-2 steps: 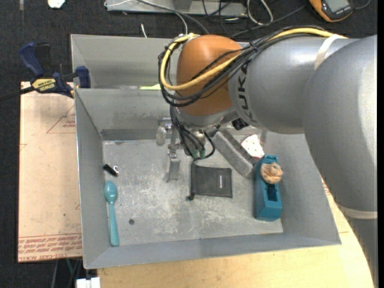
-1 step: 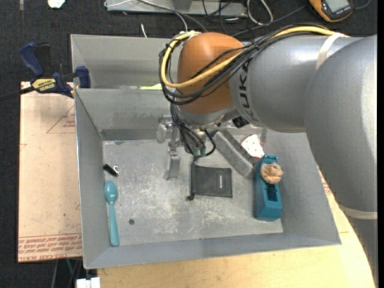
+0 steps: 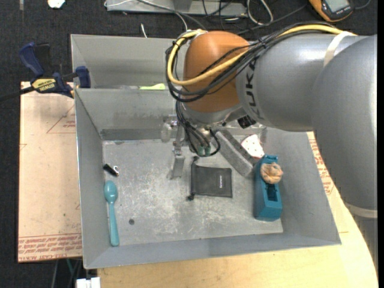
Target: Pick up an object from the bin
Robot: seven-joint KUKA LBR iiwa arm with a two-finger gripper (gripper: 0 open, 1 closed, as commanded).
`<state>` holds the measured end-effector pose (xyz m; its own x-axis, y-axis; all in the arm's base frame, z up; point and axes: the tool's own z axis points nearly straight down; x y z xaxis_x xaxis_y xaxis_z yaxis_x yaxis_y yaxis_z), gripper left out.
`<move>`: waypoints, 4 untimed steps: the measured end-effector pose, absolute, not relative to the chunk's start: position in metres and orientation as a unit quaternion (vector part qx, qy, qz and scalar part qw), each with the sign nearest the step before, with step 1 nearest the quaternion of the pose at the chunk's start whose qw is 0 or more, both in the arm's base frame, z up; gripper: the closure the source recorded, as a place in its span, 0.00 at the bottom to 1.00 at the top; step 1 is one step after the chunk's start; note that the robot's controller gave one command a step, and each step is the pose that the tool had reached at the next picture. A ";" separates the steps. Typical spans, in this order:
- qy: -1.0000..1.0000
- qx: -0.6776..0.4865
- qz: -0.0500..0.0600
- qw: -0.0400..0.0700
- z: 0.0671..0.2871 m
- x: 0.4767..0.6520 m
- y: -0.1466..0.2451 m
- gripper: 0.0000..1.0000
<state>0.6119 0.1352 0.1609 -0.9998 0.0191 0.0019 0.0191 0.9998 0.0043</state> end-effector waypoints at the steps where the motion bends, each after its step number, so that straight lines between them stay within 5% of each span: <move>1: -1.000 -0.017 -0.002 0.000 0.190 0.603 0.082 0.00; 2: -0.999 0.047 -0.003 -0.003 0.131 0.596 0.057 0.00; 4: -1.000 0.015 -0.002 -0.004 0.106 0.595 0.010 0.00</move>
Offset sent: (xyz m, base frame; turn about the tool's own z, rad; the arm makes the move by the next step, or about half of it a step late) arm -0.0220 -0.0993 -0.0671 -0.1855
